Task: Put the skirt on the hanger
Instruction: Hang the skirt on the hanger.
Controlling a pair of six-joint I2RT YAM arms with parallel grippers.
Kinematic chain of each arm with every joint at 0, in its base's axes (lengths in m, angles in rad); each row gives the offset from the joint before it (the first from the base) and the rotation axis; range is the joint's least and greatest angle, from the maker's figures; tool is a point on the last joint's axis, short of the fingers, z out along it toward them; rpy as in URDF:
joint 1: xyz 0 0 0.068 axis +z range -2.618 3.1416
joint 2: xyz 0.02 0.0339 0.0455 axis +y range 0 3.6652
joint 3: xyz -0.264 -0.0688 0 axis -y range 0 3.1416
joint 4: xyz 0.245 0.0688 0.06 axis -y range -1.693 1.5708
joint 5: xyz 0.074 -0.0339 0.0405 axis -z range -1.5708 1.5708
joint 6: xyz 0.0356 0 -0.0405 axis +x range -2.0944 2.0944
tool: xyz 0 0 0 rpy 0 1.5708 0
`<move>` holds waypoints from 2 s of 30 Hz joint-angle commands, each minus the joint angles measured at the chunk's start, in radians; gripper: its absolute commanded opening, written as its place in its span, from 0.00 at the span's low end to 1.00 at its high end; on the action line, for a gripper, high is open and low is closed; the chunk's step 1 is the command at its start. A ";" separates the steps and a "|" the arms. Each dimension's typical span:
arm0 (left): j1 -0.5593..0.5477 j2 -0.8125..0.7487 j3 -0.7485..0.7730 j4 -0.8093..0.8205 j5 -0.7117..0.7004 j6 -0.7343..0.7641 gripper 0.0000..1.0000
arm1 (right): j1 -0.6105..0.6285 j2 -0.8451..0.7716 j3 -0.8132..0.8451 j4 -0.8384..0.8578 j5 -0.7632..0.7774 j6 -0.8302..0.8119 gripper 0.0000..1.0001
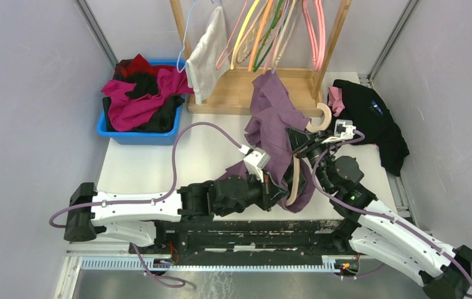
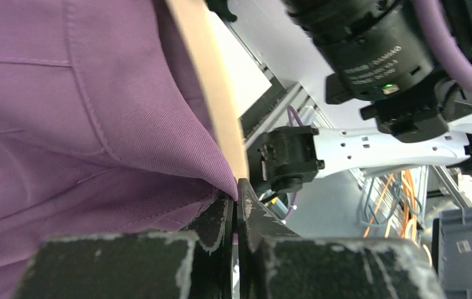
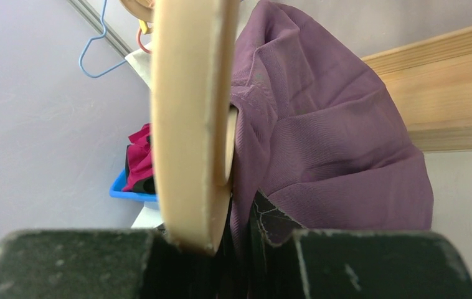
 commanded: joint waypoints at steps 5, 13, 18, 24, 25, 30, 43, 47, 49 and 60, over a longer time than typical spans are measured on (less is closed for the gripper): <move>-0.015 0.065 0.196 -0.017 0.177 0.044 0.03 | 0.017 0.055 0.017 0.226 0.078 -0.029 0.01; -0.013 0.088 0.384 -0.079 0.130 0.148 0.03 | 0.043 0.100 -0.021 0.296 0.103 0.007 0.01; -0.003 0.124 0.434 -0.029 0.076 0.218 0.03 | 0.050 0.097 -0.047 0.281 0.107 0.106 0.01; 0.044 0.168 0.518 -0.062 0.056 0.264 0.03 | 0.051 0.067 -0.083 0.210 0.100 0.271 0.01; 0.053 0.173 0.529 -0.078 0.053 0.266 0.03 | 0.051 0.050 -0.081 0.172 0.105 0.313 0.01; 0.088 0.164 0.530 -0.152 -0.054 0.291 0.03 | 0.052 0.006 -0.095 0.030 0.113 0.560 0.01; 0.210 0.238 0.644 -0.349 -0.085 0.345 0.03 | 0.052 0.078 -0.050 -0.039 -0.066 0.805 0.01; 0.250 0.252 0.668 -0.438 -0.104 0.359 0.03 | 0.051 0.033 -0.036 -0.075 -0.079 0.824 0.01; 0.268 0.247 0.656 -0.461 -0.113 0.362 0.03 | 0.051 0.021 -0.024 -0.091 -0.090 0.824 0.01; 0.373 0.208 0.545 -0.535 -0.108 0.351 0.03 | 0.051 -0.017 -0.030 -0.106 -0.142 0.800 0.01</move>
